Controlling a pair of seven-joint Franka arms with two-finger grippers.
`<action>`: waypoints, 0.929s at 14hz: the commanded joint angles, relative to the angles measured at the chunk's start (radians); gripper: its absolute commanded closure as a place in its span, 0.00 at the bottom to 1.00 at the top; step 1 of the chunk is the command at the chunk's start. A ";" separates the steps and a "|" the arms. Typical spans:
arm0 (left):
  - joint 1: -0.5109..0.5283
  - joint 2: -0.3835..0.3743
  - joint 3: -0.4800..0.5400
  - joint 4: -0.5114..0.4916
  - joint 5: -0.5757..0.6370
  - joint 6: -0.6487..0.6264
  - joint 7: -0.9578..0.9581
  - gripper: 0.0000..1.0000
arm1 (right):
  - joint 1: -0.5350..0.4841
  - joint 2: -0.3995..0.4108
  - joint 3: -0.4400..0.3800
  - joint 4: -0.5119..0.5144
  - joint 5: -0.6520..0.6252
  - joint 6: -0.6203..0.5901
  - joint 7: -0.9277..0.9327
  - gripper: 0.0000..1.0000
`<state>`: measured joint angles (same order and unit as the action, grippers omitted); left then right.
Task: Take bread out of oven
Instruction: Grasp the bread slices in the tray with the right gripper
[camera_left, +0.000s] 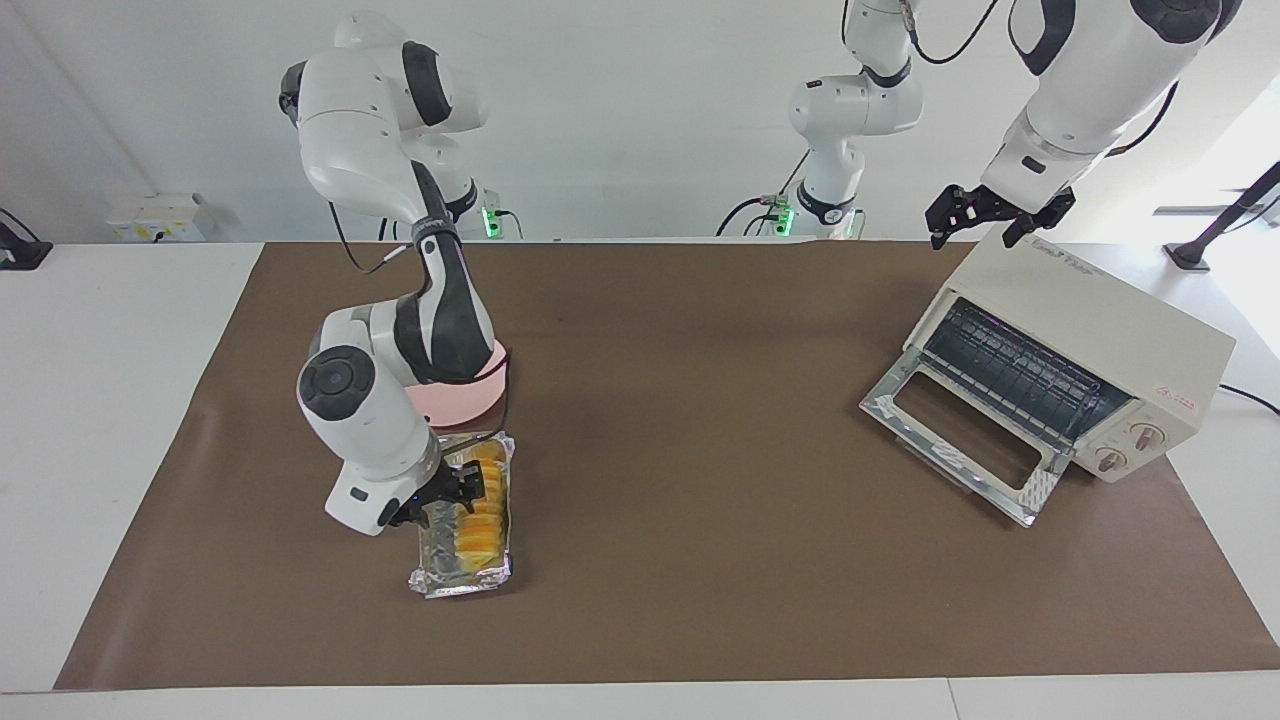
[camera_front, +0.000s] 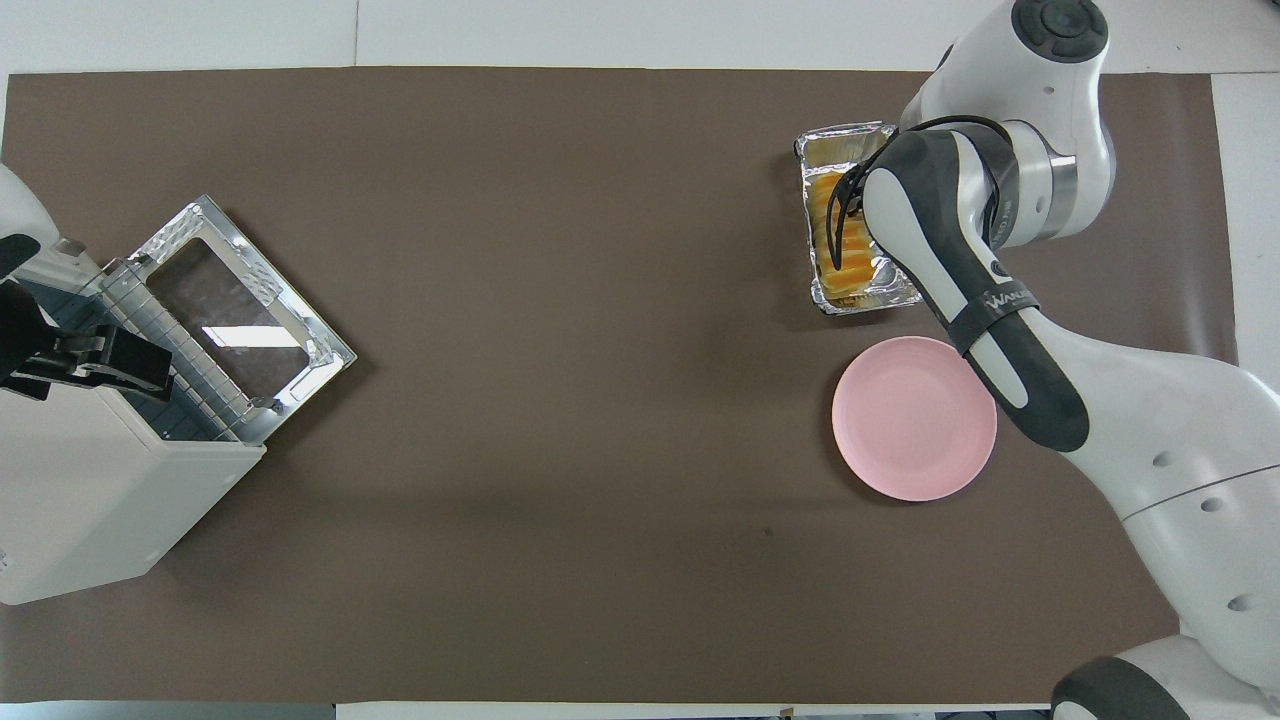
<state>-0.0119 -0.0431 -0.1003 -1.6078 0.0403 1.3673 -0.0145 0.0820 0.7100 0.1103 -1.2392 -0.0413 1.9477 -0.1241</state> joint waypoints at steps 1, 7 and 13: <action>0.018 -0.035 -0.009 -0.043 -0.020 0.026 0.008 0.00 | 0.012 -0.004 0.000 -0.019 -0.031 0.046 0.029 0.38; 0.018 -0.037 -0.009 -0.043 -0.020 0.026 0.008 0.00 | 0.016 -0.050 -0.001 -0.184 -0.034 0.201 0.044 0.30; 0.018 -0.035 -0.009 -0.043 -0.020 0.026 0.008 0.00 | 0.012 -0.053 0.000 -0.178 -0.032 0.179 0.041 1.00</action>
<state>-0.0118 -0.0431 -0.1003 -1.6078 0.0403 1.3674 -0.0145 0.1018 0.6876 0.1075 -1.3802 -0.0597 2.1314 -0.1016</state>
